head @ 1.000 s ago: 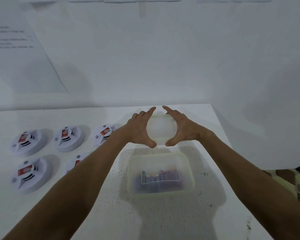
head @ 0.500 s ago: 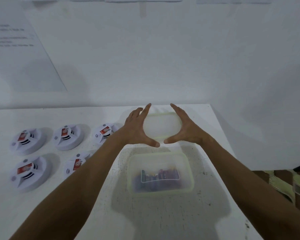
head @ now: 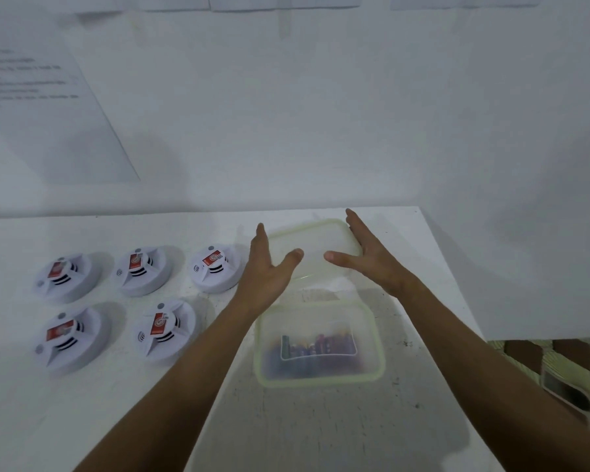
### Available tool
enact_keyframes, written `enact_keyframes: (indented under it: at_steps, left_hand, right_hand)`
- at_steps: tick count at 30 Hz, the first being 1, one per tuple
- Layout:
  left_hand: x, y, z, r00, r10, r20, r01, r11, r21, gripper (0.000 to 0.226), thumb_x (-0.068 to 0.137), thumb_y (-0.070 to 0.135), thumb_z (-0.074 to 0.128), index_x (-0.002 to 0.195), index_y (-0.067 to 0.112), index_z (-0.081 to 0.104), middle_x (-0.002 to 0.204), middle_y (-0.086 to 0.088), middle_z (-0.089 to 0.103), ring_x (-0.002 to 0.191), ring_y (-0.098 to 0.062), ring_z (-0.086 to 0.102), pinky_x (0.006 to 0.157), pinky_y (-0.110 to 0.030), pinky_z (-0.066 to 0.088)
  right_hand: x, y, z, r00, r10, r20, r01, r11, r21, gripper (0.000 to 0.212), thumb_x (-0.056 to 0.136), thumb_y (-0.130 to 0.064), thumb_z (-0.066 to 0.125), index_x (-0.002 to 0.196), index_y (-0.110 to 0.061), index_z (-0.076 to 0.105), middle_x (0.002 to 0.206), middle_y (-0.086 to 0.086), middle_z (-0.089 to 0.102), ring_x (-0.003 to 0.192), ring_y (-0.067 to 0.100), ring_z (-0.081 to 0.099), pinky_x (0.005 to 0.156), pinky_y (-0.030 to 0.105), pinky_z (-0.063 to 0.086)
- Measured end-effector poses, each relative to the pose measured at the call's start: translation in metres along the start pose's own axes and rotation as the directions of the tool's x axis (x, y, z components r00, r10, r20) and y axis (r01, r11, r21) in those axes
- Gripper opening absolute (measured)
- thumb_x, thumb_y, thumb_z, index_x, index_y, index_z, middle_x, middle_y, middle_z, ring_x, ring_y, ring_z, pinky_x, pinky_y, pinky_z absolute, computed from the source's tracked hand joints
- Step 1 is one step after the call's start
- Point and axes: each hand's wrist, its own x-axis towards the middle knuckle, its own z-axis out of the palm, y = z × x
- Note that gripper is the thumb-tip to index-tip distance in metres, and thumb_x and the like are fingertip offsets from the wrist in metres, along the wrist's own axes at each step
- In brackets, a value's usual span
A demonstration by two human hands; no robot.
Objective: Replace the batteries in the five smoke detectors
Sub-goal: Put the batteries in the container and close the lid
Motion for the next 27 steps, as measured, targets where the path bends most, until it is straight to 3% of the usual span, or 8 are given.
enact_keyframes:
  at_steps: [8,11,15,17,19,22,24,27]
  left_hand:
    - [0.019,-0.001,-0.012,0.988,0.013,0.151,0.012,0.987,-0.159,0.080,0.090,0.024,0.055,0.153,0.034,0.007,0.161,0.012,0.004,0.148,-0.012,0.007,0.117,-0.036,0.016]
    - [0.020,0.001,-0.015,0.981,-0.018,0.193,0.066,0.967,-0.246,0.091,0.072,0.030,0.056,0.153,0.031,0.013,0.160,0.012,0.010,0.147,-0.011,0.010,0.113,-0.032,0.015]
    - [0.022,0.000,-0.021,0.962,-0.130,0.240,0.241,0.819,-0.521,0.083,0.062,0.036,0.064,0.139,0.012,0.044,0.151,0.000,0.038,0.141,-0.023,0.031,0.117,-0.041,0.020]
    - [0.019,-0.002,-0.020,0.962,-0.151,0.228,0.258,0.781,-0.569,0.087,0.063,0.036,0.064,0.138,0.002,0.040,0.150,-0.007,0.039,0.141,-0.027,0.033,0.117,-0.043,0.021]
    - [0.018,0.001,-0.018,0.962,-0.143,0.232,0.253,0.789,-0.560,0.107,0.056,0.036,0.062,0.150,0.012,0.018,0.157,-0.004,0.027,0.145,-0.023,0.026,0.119,-0.046,0.017]
    - [0.017,0.008,-0.016,0.962,-0.111,0.248,0.215,0.870,-0.443,0.101,0.066,0.028,0.063,0.152,0.036,0.011,0.159,0.010,0.017,0.146,-0.016,0.020,0.117,-0.036,0.010]
    - [0.019,0.006,-0.015,0.966,-0.099,0.238,0.170,0.938,-0.303,0.088,0.083,0.019,0.059,0.153,0.034,0.008,0.160,0.008,0.011,0.146,-0.016,0.017,0.107,-0.028,0.018]
    - [0.017,-0.005,-0.015,0.975,-0.094,0.199,0.123,0.982,-0.140,0.086,0.086,0.020,0.061,0.154,0.030,0.009,0.161,0.007,0.011,0.146,-0.018,0.018,0.108,-0.033,0.028]
  right_hand:
    - [-0.020,0.007,0.012,0.999,-0.007,-0.038,0.010,0.996,0.091,0.105,0.080,-0.043,0.075,0.155,-0.042,0.000,0.163,-0.018,0.006,0.148,0.005,0.013,0.122,0.039,0.019]
    - [-0.023,0.008,0.015,0.999,-0.009,-0.045,0.013,0.994,0.110,0.103,0.086,-0.036,0.073,0.155,-0.040,-0.003,0.163,-0.017,0.004,0.148,0.007,0.015,0.122,0.039,0.020]
    - [-0.024,0.004,0.016,0.999,-0.004,-0.041,0.009,0.993,0.114,0.102,0.087,-0.036,0.070,0.156,-0.038,-0.005,0.164,-0.018,-0.003,0.147,0.001,0.005,0.119,0.033,0.012]
    - [-0.026,0.002,0.018,0.999,-0.005,-0.042,0.009,0.996,0.093,0.099,0.090,-0.033,0.069,0.156,-0.036,-0.005,0.164,-0.018,-0.006,0.149,0.003,0.001,0.118,0.031,0.010]
    - [-0.026,0.000,0.017,0.999,-0.002,-0.035,0.005,0.998,0.068,0.095,0.093,-0.029,0.065,0.156,-0.036,-0.006,0.164,-0.017,-0.006,0.150,0.006,0.001,0.117,0.031,0.011]
    - [-0.026,-0.003,0.013,1.000,0.029,-0.011,-0.029,0.999,0.022,0.095,0.093,-0.030,0.065,0.156,-0.036,-0.006,0.164,-0.014,-0.001,0.148,0.005,0.008,0.117,0.032,0.015]
    - [-0.029,-0.002,0.012,0.999,0.048,-0.021,-0.048,0.999,0.000,0.094,0.093,-0.033,0.065,0.156,-0.033,-0.004,0.164,-0.013,0.003,0.147,0.004,0.012,0.116,0.029,0.017]
    - [-0.037,0.002,0.013,0.998,0.058,-0.037,-0.060,0.997,-0.043,0.089,0.093,-0.036,0.064,0.158,-0.028,0.002,0.165,-0.013,0.006,0.149,0.005,0.011,0.112,0.024,0.015]
